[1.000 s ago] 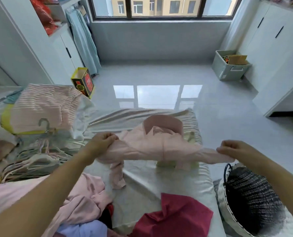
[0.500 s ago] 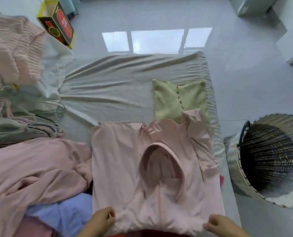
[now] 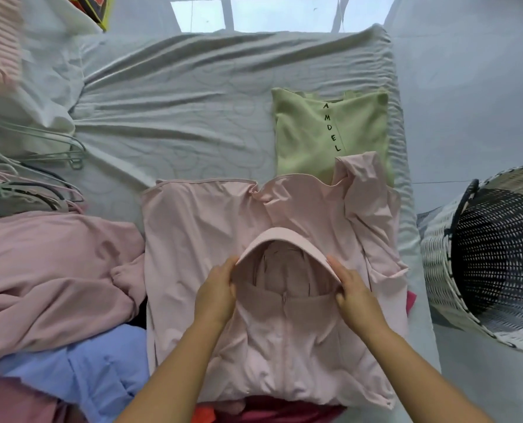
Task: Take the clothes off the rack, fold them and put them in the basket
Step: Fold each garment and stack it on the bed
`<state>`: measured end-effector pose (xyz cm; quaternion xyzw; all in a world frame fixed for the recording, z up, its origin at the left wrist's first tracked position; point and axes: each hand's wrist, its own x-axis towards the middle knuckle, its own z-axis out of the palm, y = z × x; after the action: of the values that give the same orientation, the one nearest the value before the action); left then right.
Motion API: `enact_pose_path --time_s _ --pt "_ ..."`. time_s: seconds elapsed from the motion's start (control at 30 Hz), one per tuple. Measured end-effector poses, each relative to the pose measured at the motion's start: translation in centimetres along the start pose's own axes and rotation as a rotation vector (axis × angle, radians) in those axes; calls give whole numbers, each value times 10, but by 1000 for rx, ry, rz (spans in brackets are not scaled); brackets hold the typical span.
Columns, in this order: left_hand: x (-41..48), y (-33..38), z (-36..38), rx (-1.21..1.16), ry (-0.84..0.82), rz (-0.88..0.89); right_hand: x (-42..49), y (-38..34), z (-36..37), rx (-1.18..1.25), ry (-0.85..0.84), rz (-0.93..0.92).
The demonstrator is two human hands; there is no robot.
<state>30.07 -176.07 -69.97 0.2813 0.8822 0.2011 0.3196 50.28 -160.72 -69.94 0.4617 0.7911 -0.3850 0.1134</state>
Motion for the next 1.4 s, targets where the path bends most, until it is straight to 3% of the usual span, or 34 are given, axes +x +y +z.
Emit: enact_pose_path --time_s 0.1,0.2,0.37,0.57,0.63,0.73,0.8,0.93,1.0,1.1,1.17,1.23,1.3,1.33,1.4 --pt "-31 -27 -12 -70 16 137 -28 19 -4 48 68 -177" --pt "-71 -61 -17 171 -40 286 -62 41 4 13 -3 -281" --pt "-111 -117 7 612 -36 432 -103 68 44 -191 -149 -225" --pt "-121 -112 22 628 14 471 -105 63 55 -342 -255 -131" --pt "-119 -106 20 612 13 447 -108 55 50 -413 -217 -176" --pt "-122 -101 19 627 38 431 -107 38 51 -429 80 -223" --pt "-126 -101 23 602 55 433 -102 14 59 -335 206 -288" --pt "-128 -104 22 421 7 303 -78 -16 90 -236 180 -379" --pt "-125 -97 16 99 -20 87 -67 -15 94 -140 191 -274" --pt "-106 -77 8 -321 -97 -242 -56 -6 82 -60 246 66" --pt "-91 -68 3 -444 -244 -325 -54 -3 69 98 79 230" --pt "-92 -62 -5 -533 -448 -238 -56 4 56 255 -134 175" --pt "-106 -62 -13 -445 -760 -131 -72 6 36 390 -456 174" --pt "-110 -71 -17 -410 -909 -165 -83 11 29 339 -661 199" --pt "-116 -110 -28 -478 -1117 -241 -104 21 18 13 -1006 227"
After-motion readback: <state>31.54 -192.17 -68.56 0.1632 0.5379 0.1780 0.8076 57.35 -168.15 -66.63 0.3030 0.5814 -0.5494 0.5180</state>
